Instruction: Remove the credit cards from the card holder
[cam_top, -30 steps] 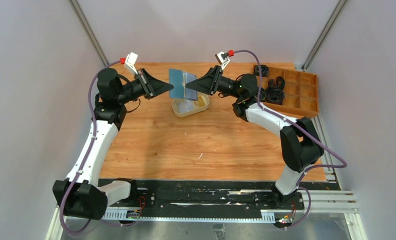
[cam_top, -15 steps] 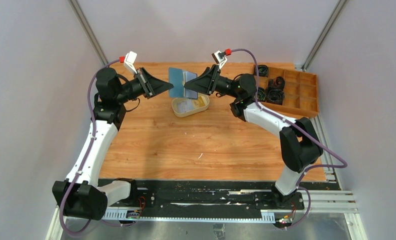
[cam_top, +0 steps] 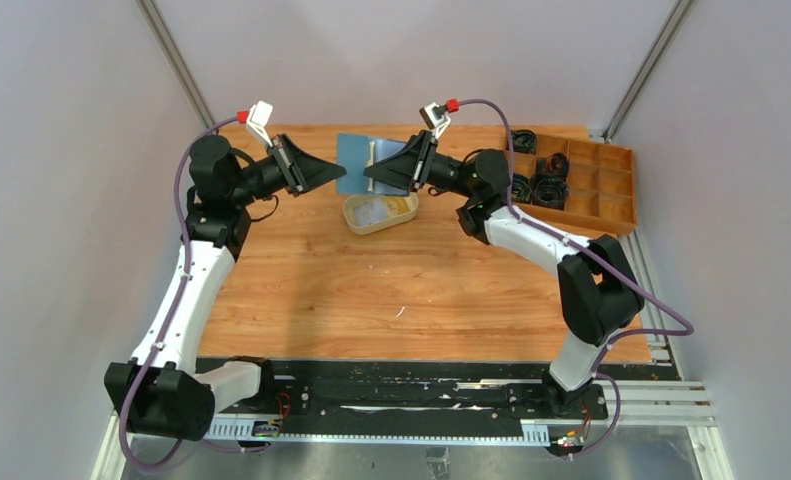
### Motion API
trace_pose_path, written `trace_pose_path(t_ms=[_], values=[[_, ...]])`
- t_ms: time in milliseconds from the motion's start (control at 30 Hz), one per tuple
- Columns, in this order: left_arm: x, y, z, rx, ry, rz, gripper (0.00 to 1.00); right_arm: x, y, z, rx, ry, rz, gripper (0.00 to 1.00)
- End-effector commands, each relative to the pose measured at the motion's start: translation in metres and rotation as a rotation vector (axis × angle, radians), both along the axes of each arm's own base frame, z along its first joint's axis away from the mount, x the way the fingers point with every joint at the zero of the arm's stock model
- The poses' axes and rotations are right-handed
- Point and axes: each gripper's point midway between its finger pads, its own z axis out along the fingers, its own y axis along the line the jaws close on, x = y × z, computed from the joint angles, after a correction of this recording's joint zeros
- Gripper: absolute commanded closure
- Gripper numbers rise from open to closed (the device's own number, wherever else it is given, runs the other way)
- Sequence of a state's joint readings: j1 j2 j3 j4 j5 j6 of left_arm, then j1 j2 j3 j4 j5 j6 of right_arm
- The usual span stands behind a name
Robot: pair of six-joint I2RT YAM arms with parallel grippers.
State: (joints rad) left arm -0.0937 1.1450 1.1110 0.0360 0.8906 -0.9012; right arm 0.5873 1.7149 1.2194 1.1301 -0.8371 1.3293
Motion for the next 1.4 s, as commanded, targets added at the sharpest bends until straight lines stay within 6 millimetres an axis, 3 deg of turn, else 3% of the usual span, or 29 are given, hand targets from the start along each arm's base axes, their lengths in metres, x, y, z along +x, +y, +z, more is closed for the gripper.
trace_pose_path(t_ms=[0, 100, 167, 533, 967, 1167, 1367], values=[[-0.006, -0.003, 0.002, 0.019, -0.019, -0.027, 1.0, -0.035, 0.006, 0.028, 0.048, -0.095, 0.088, 0.5], [-0.008, -0.002, -0.004, 0.037, 0.001, -0.025, 1.0, -0.034, 0.004, 0.027, 0.048, -0.094, 0.08, 0.62], [-0.009, -0.001, -0.006, 0.044, 0.004, -0.024, 1.0, -0.032, 0.003, 0.028, 0.049, -0.095, 0.074, 0.65], [-0.013, 0.002, -0.01, 0.058, 0.009, -0.018, 1.0, -0.018, -0.019, 0.024, 0.044, -0.085, 0.005, 0.64], [-0.016, 0.004, -0.007, 0.064, 0.002, -0.015, 1.0, -0.008, -0.026, 0.016, 0.035, -0.071, -0.033, 0.64], [-0.016, 0.004, -0.007, 0.066, 0.0, -0.013, 1.0, -0.006, -0.026, 0.012, 0.024, -0.065, -0.042, 0.78], [-0.015, 0.007, -0.007, 0.072, -0.001, -0.006, 1.0, -0.001, -0.031, 0.004, 0.009, -0.051, -0.051, 1.0]])
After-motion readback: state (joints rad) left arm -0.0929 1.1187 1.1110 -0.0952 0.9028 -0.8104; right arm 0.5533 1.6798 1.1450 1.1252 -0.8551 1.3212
